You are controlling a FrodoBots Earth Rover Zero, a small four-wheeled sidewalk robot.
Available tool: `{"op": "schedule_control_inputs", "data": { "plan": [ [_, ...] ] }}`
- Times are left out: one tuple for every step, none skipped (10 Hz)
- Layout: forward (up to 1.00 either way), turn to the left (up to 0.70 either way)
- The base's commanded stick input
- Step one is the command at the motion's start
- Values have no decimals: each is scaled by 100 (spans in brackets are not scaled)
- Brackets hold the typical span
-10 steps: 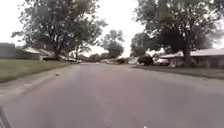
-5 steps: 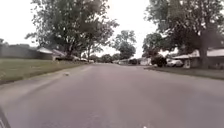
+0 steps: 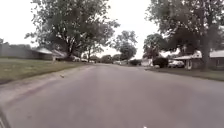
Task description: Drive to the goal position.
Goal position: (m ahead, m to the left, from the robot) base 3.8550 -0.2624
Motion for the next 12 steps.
{"op": "schedule_control_inputs", "data": {
  "plan": [
    [70, 1],
    [70, 1],
    [70, 1],
    [70, 1],
    [70, 1],
    [70, 1],
    [70, 1],
    [70, 1],
    [70, 1],
    [70, 1],
    [70, 1],
    [70, 1]
  ]
}}
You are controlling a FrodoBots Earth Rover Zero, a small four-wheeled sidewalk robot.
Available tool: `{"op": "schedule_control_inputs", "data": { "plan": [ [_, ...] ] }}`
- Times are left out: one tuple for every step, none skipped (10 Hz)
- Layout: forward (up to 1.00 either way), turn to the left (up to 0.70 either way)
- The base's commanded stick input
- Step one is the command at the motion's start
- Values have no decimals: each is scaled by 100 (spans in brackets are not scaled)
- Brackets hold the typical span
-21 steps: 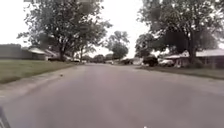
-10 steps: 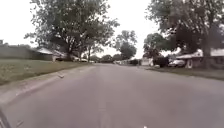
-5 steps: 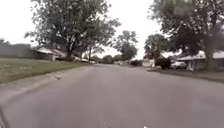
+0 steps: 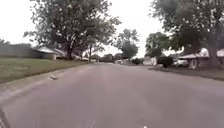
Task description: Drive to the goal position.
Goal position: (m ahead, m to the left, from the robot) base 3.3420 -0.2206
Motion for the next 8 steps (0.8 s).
{"op": "schedule_control_inputs", "data": {
  "plan": [
    [70, 1],
    [70, 1],
    [70, 1],
    [70, 1],
    [70, 1],
    [70, 1],
    [70, 1],
    [70, 1]
  ]
}}
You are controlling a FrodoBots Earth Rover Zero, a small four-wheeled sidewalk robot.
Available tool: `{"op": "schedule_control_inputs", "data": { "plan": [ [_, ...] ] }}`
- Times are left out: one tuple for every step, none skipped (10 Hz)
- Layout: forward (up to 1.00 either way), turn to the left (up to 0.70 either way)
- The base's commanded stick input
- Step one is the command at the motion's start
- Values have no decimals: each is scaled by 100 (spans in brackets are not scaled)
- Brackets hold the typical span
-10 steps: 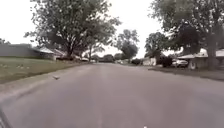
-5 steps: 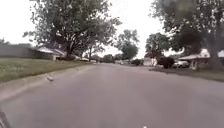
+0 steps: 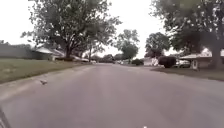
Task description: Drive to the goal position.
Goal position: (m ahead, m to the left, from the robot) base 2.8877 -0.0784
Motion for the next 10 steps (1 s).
{"op": "schedule_control_inputs", "data": {
  "plan": [
    [70, 1],
    [70, 1],
    [70, 1],
    [70, 1],
    [70, 1],
    [70, 1],
    [70, 1],
    [70, 1],
    [70, 1],
    [70, 1]
  ]
}}
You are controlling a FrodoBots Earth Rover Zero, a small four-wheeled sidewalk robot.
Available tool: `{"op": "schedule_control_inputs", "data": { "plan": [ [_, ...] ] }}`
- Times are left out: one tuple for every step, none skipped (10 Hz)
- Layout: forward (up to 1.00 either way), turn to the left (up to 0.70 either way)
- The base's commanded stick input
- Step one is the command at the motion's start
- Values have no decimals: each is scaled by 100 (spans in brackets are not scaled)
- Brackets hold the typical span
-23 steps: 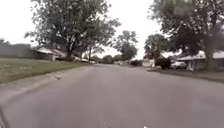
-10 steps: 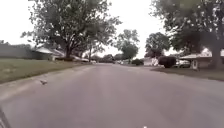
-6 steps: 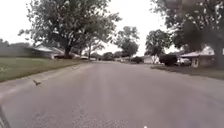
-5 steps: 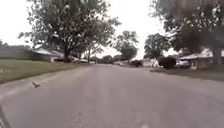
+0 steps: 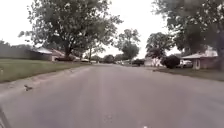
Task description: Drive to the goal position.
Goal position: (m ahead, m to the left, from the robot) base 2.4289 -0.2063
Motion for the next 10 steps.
{"op": "schedule_control_inputs", "data": {
  "plan": [
    [70, 1],
    [70, 1],
    [70, 1],
    [70, 1],
    [70, 1],
    [70, 1],
    [70, 1],
    [70, 1],
    [70, 1],
    [70, 1]
  ]
}}
